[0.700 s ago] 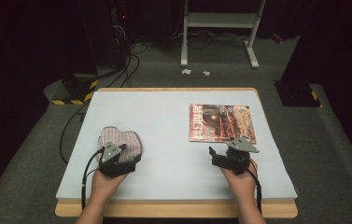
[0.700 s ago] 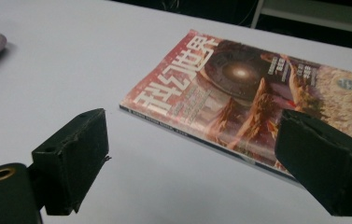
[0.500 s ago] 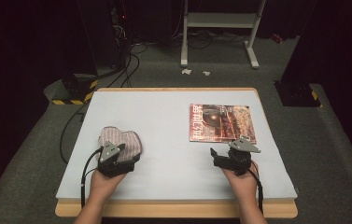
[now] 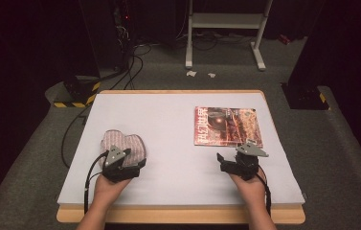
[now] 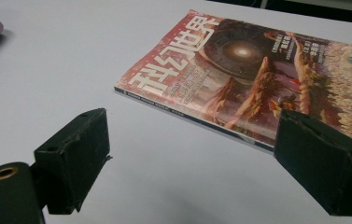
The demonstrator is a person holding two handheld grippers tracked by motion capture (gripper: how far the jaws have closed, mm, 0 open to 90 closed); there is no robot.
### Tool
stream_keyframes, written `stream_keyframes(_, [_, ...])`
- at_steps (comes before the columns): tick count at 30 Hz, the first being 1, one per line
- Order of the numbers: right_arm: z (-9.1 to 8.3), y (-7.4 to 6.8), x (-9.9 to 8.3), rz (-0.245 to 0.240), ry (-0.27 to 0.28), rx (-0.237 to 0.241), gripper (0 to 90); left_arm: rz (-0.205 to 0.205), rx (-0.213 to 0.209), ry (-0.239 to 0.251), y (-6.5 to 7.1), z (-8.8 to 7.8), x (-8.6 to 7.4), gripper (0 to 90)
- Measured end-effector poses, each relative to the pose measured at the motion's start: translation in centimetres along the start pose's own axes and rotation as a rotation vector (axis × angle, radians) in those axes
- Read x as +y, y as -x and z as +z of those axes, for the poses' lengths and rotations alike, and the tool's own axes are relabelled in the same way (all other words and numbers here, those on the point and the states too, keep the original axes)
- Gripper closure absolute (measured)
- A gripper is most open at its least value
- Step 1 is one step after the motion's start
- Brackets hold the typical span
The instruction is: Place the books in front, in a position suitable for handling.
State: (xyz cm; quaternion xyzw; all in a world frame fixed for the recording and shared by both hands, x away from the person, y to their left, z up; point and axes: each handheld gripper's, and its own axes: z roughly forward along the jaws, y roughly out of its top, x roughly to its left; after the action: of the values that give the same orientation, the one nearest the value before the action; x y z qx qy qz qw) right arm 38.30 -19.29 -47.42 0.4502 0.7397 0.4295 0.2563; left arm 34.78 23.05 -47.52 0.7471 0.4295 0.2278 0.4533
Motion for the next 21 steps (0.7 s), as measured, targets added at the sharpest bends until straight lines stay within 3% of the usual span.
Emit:
stream_keyframes(9, [-0.6, 0.8, -0.2, 0.007, -0.016, -0.024, 8.9, 0.006, -0.005, -0.020, 0.6, 0.4, 0.3, 21.6])
stream_keyframes(12, [-0.8, 1.1, -0.3, 0.016, -0.015, -0.041, 8.7, 0.034, -0.012, -0.012, 1.2, 0.6, 0.4, 23.5])
stream_keyframes(14, [-0.8, 1.2, -0.4, 0.019, -0.020, -0.046, 8.6, 0.040, -0.019, -0.010, 1.3, 0.6, 0.4, 24.0])
stream_keyframes(16, [-0.8, 1.5, -0.6, 0.024, -0.039, -0.055, 6.2, 0.040, -0.051, -0.007, 1.7, 1.0, 0.5, 24.0])
stream_keyframes(21, [-0.9, 2.0, -1.0, 0.030, -0.063, -0.041, 3.0, 0.056, -0.062, -0.033, 2.3, 1.6, 0.6, 26.2])
